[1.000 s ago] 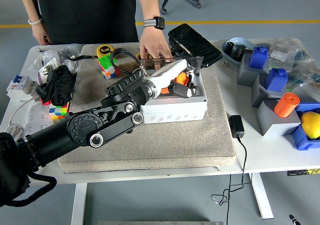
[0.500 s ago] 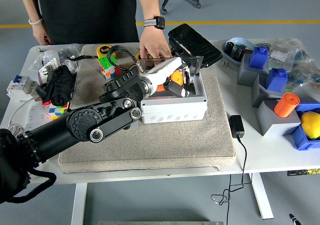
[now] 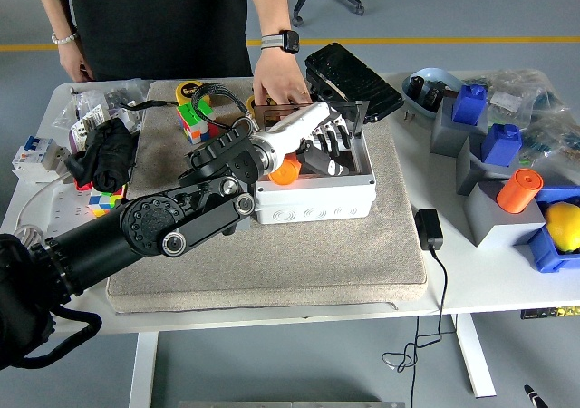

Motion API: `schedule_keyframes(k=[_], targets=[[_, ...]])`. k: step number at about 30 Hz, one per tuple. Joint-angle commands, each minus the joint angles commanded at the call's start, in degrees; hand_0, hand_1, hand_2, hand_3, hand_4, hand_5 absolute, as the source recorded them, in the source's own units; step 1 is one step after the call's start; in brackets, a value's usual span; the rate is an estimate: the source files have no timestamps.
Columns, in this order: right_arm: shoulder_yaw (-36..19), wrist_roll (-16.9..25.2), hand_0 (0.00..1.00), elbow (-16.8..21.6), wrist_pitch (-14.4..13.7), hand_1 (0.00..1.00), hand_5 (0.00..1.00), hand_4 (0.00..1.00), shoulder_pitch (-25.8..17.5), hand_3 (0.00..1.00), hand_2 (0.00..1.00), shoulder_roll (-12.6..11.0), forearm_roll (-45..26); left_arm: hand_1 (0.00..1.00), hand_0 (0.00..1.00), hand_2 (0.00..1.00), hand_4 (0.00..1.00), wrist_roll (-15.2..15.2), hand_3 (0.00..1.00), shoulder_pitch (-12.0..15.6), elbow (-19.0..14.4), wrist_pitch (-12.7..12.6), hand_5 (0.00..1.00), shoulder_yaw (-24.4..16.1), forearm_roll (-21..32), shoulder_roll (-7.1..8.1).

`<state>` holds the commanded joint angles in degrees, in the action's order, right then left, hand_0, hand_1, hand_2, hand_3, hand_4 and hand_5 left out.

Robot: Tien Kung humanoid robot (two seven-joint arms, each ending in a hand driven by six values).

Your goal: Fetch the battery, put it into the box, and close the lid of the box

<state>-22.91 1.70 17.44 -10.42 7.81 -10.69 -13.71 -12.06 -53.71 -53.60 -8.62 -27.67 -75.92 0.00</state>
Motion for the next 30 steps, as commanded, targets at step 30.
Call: schedule_keyframes(k=[30], targets=[[-0.71, 0.14, 0.726, 0.02, -0.12, 0.664, 0.608, 0.998, -0.26, 0.597, 0.654, 0.18, 0.34, 0.553, 0.452, 0.553, 0.898, 8.87, 0.549, 4.87, -11.53, -2.83, 0.081, -10.59, 4.14, 1.90]])
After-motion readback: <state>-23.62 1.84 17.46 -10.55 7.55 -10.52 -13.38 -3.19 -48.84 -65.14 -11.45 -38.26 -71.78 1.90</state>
